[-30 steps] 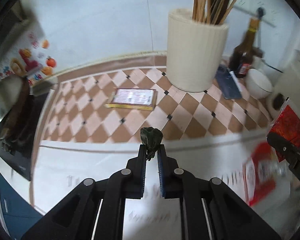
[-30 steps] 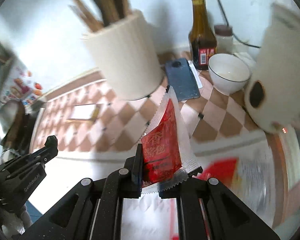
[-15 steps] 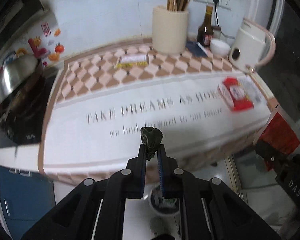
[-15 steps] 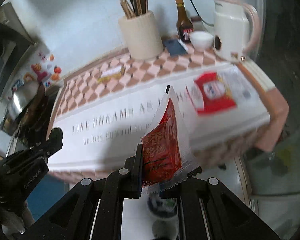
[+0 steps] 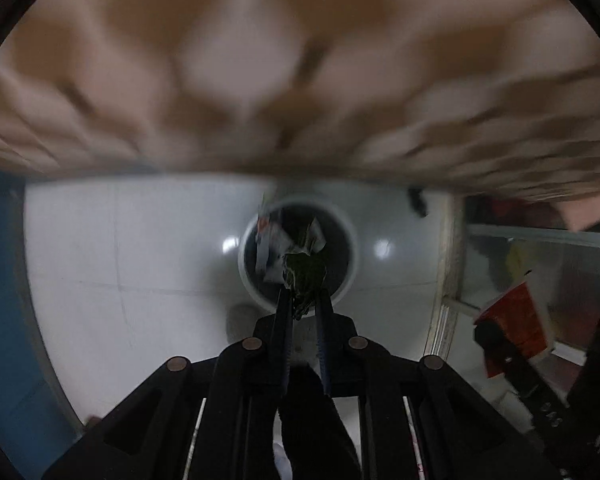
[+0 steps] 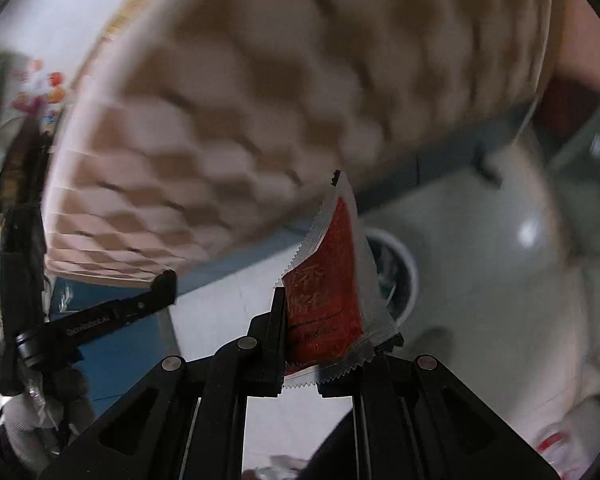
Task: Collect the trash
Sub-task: 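Lower the scrap and red packet into the grey bin and open both tools, then raise both tools back toward the counter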
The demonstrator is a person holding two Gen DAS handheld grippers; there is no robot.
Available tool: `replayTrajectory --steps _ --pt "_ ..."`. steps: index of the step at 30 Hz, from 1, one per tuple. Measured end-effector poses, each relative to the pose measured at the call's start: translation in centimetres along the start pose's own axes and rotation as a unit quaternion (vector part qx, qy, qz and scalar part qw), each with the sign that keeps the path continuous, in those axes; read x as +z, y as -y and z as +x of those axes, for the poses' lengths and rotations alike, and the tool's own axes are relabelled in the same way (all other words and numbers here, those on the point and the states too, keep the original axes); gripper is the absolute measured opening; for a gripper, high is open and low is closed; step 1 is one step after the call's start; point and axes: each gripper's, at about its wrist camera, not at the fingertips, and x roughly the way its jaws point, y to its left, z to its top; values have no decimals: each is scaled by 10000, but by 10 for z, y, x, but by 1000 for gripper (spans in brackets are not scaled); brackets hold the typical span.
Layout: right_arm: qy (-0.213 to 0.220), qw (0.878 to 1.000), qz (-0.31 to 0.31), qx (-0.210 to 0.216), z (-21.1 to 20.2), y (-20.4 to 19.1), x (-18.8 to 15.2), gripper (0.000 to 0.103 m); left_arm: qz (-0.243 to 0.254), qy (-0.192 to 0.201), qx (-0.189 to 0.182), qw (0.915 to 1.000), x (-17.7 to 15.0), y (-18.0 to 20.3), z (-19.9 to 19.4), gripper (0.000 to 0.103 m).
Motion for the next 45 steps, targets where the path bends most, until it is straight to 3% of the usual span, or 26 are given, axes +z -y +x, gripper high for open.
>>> replayTrajectory --steps 6,9,11,12,13,14,15,16,17,19,22,25,32,37,45 --pt "-577 9979 284 55 171 89 -30 11 67 -413 176 9990 7 -21 155 12" --pt "-864 9962 124 -55 237 111 -42 12 32 -572 239 9981 5 -29 203 16" --pt "-1084 9940 41 -167 271 121 -49 13 34 -544 342 9979 5 -34 217 28" --pt "-1151 9930 21 -264 283 125 -52 14 26 -507 419 9978 3 -35 222 44" --pt "-1211 9919 -14 -378 293 129 -56 21 46 -465 458 9979 3 -36 223 67" --pt "-1212 9914 -44 -483 295 131 -58 37 85 -356 578 9977 2 -36 222 90" --pt "-1182 9912 -59 -585 296 134 -60 51 115 -273 665 9973 1 -36 219 97" --pt "-1134 9913 -80 -664 295 135 -61 76 174 -153 759 9968 -1 -35 214 101" --pt "-1097 9910 -125 -756 292 134 -62 93 225 -87 842 9962 -2 -36 209 101" --pt "-960 9884 -314 -1137 278 130 -63 102 339 121 1151 9927 -7 -33 199 101" --pt "-767 9834 -519 -1562 258 125 -60 103 520 386 1477 9869 -13 -29 177 101" --pt "-616 9795 -699 -1786 235 113 -49 103 632 550 1535 9846 -23 -25 153 101" --pt "-429 9754 -901 -1964 180 88 -45 103 751 717 1670 9805 -48 -6 100 101" --pt "-376 9754 -898 -1976 133 69 -53 103 683 723 1589 9823 -71 8 52 101" --pt "-35 9736 -1203 -1938 -3 14 -64 103 744 947 1444 9822 -118 40 -56 101"
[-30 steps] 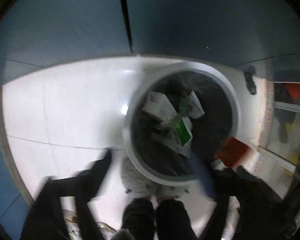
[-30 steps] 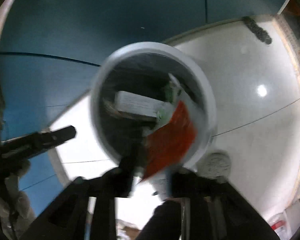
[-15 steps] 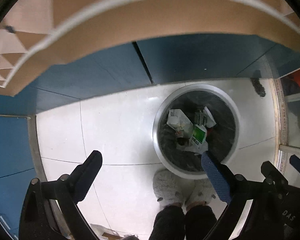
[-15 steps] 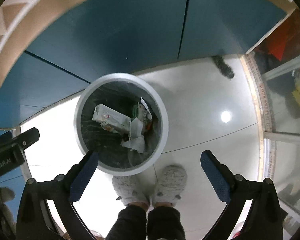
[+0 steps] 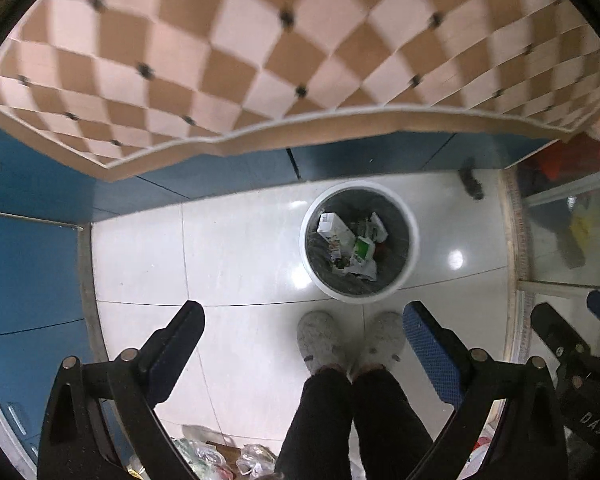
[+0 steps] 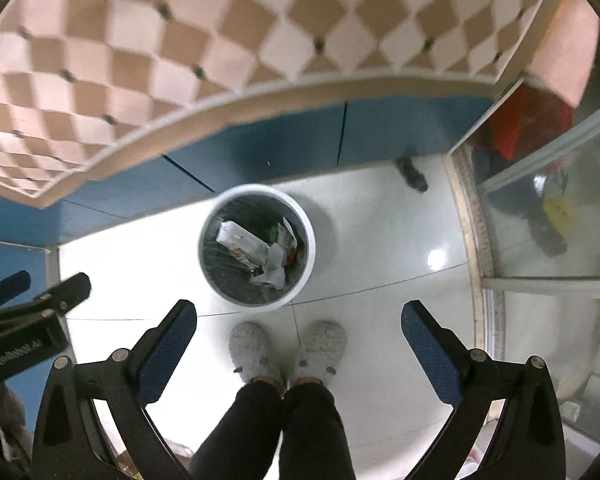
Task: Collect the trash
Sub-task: 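Raise both tools back toward the counter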
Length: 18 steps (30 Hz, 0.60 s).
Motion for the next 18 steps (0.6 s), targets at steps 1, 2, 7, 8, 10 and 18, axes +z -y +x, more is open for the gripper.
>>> replayTrajectory --steps 1,2,7,8,10,18 --pt "75 10000 -36 4 -22 0 0 103 19 27 -10 10000 -3 0 -16 101" --pt "126 9999 -72 3 -37 -1 -1 103 12 56 -34 10000 -6 -1 -30 101" --pt "291 9995 -132 49 -123 0 -7 103 -59 216 -62 9997 -19 -8 -104 101" --pt "300 9994 -143 73 -143 1 -10 103 -82 257 -58 9996 -21 -10 -119 101" --pt "301 9994 -161 116 -168 3 -13 103 -103 337 -79 9993 -23 -12 -141 101" --pt "474 9987 -60 182 -248 3 -19 103 -136 601 -284 9977 -20 -23 -198 101"
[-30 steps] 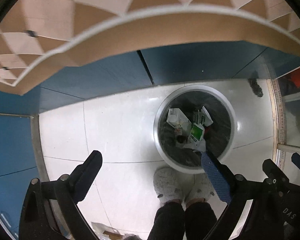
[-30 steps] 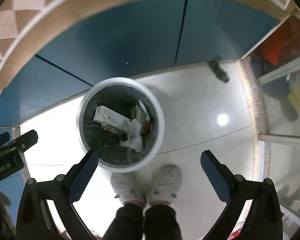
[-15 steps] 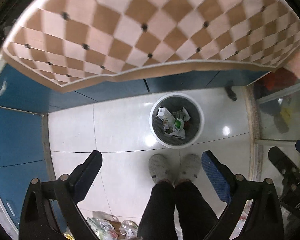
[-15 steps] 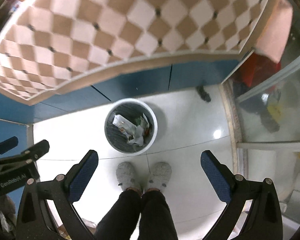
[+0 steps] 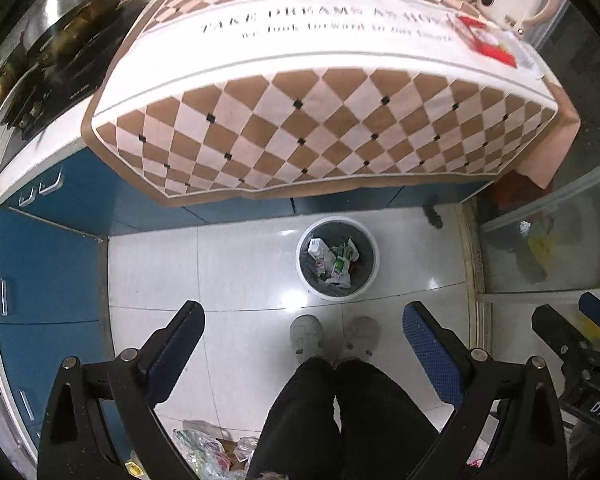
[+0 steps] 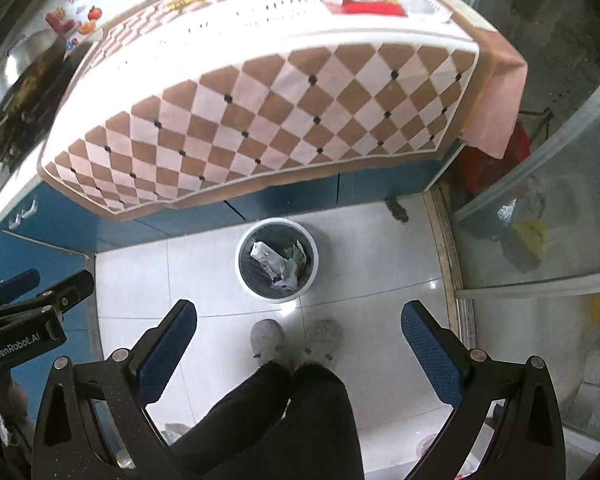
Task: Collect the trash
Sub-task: 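Raise both tools back toward the counter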
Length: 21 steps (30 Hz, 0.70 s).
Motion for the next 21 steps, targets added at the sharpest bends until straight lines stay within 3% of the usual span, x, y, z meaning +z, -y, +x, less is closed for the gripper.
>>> replayTrajectory --steps 5,8,11,17,21 --pt "145 9994 228 235 -26 -9 18 103 -54 427 -256 9987 24 -12 -34 101" --pt "363 9976 476 361 -41 -13 41 103 5 844 -361 9958 51 -17 -50 103" --pt "651 9932 783 568 -57 -13 73 103 22 1269 -220 9917 93 -20 -62 103" --pt "1023 9840 1315 627 -66 8 150 103 -145 1380 64 9903 178 -10 -59 103" --pt "1017 9796 1681 415 -43 43 210 103 -398 1258 298 9908 229 -2 -37 103"
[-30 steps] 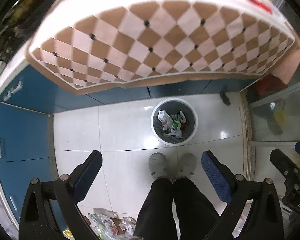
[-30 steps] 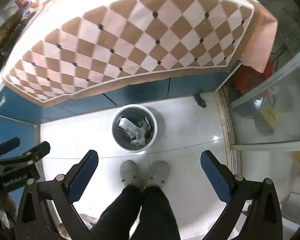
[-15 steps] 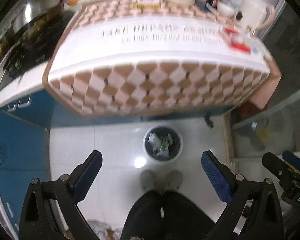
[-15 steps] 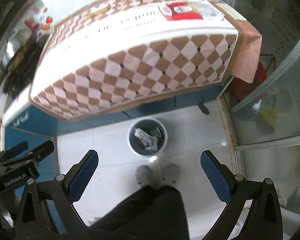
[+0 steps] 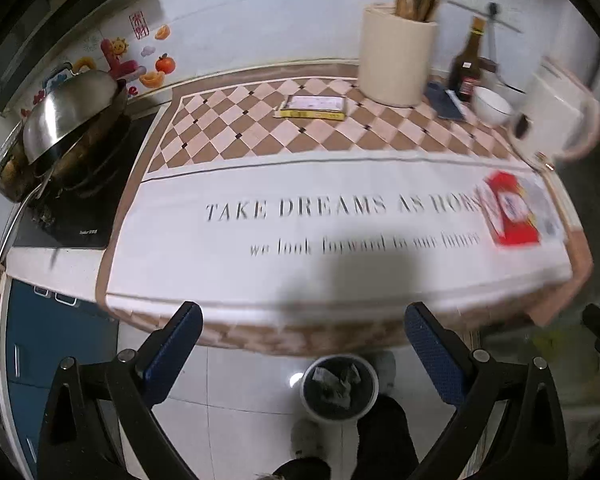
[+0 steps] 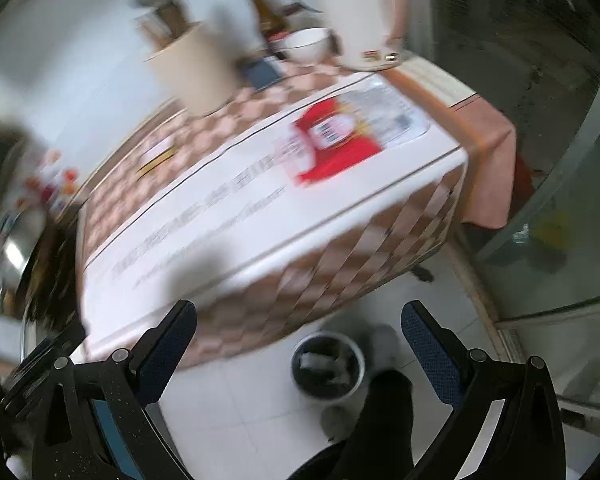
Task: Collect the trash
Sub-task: 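Raise both tools back toward the counter, then grasp the red-white sugar bag with the right tool while the left tool grasps the yellow box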
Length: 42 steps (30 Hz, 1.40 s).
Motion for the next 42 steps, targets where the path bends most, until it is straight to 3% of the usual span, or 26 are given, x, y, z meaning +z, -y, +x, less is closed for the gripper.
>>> replayTrajectory --steps 7,13,16,18,20,21,22,23,26,33,38,39,42 --pt "-16 9946 827 -622 103 81 134 103 -363 -513 426 9971 71 47 96 103" --pt "-483 9915 330 -1164 204 114 220 103 -455 -1081 661 9909 110 85 178 103" --pt "-617 9890 75 -1340 231 110 236 99 -602 -1244 726 9877 121 87 199 103" --pt "-394 9903 -315 -1294 235 89 240 79 -802 -1306 782 9851 129 78 207 103" --pt "-324 9897 -727 -1187 240 61 240 43 -1077 -1389 790 9813 139 61 212 103" --pt "-309 9892 -934 -1085 243 44 240 33 -1186 -1417 809 9794 145 55 216 103" --pt "-281 9886 -1113 -971 247 28 240 16 -1368 -1453 824 9764 154 42 219 103" --pt "-267 9879 -1266 -855 252 11 241 13 -1549 -1481 814 9734 164 31 223 103" --pt "-150 9846 -1562 -774 275 -34 255 13 -2085 -1540 737 9630 196 2 235 103" --pt "-182 9905 -1180 -683 306 -77 288 13 -3117 -1633 285 9356 272 -31 276 103" --pt "-192 9936 -838 -736 316 -80 293 14 -3567 -1932 92 9140 290 -43 313 103" --pt "-198 9939 -803 -730 317 -80 295 14 -3759 -1842 -69 9082 290 -48 316 103" --pt "-218 9943 -751 -719 316 -75 297 14 -3822 -1813 -183 9059 291 -53 322 96"
